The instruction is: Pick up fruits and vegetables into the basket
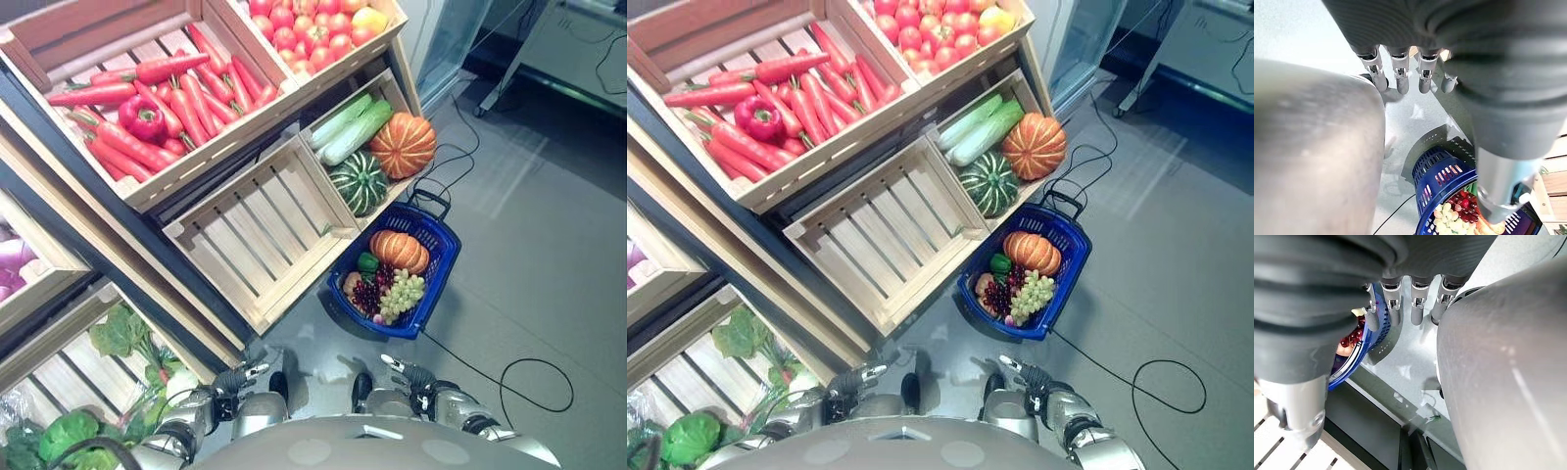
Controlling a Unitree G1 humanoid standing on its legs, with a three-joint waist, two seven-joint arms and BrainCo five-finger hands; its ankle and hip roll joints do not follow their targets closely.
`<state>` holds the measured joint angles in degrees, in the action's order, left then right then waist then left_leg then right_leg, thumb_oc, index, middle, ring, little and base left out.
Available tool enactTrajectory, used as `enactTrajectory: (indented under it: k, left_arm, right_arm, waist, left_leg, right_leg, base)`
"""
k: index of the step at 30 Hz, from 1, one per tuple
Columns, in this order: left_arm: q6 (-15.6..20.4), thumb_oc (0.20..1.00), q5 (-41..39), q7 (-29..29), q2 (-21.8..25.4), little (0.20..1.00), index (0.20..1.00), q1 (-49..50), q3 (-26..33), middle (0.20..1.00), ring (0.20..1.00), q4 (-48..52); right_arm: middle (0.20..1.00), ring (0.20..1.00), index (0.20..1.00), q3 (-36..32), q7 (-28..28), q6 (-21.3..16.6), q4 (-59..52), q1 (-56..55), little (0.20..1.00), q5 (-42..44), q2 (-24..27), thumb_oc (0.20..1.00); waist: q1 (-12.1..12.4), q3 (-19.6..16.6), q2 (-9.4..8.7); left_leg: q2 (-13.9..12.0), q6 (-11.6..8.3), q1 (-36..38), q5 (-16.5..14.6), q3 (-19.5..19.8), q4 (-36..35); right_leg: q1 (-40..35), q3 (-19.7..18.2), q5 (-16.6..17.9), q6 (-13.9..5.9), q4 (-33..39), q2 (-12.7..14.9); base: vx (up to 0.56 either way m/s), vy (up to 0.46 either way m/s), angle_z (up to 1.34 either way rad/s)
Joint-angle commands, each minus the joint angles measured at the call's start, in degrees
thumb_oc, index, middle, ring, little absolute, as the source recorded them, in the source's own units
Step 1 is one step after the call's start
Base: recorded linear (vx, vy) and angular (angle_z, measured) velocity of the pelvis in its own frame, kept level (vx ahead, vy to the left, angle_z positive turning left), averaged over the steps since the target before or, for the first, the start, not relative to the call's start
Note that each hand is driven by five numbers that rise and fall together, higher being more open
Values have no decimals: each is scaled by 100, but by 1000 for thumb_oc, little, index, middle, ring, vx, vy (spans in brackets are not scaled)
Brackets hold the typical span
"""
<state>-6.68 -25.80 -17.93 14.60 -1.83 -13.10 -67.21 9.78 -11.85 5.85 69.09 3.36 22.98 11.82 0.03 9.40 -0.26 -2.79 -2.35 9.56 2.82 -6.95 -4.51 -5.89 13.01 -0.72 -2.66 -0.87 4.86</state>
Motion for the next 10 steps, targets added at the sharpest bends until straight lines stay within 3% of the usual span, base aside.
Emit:
enactTrajectory:
  k: [1,6,10]
  left_arm:
    - [-478,1000,164,-192,-322,1000,1000,-235,52,1000,1000,-366]
    - [-888,1000,492,-331,-335,1000,1000,-376,-5,1000,1000,-533]
    - [-920,1000,602,-266,-343,1000,1000,-394,41,1000,1000,-570]
  right_arm:
    - [1000,1000,1000,59,-85,410,272,107,1000,-244,-8,1000]
    - [1000,1000,1000,76,-327,659,441,99,1000,-361,23,1000]
    - [1000,1000,1000,110,-385,695,474,117,1000,-436,27,1000]
  waist:
    - [65,188,4]
    - [53,52,40]
    - [61,0,47]
  left_leg:
    - [426,337,-121,-798,-78,473]
    - [445,344,40,-775,-71,326]
    - [460,348,82,-796,-60,339]
  right_leg:
    - [-86,99,-279,-190,-310,38]
    - [-254,153,-291,-188,-219,31]
    - [-321,173,-315,-175,-201,35]
  base:
    - [-4,29,-4]
    - [0,3,2]
    - [4,5,3]
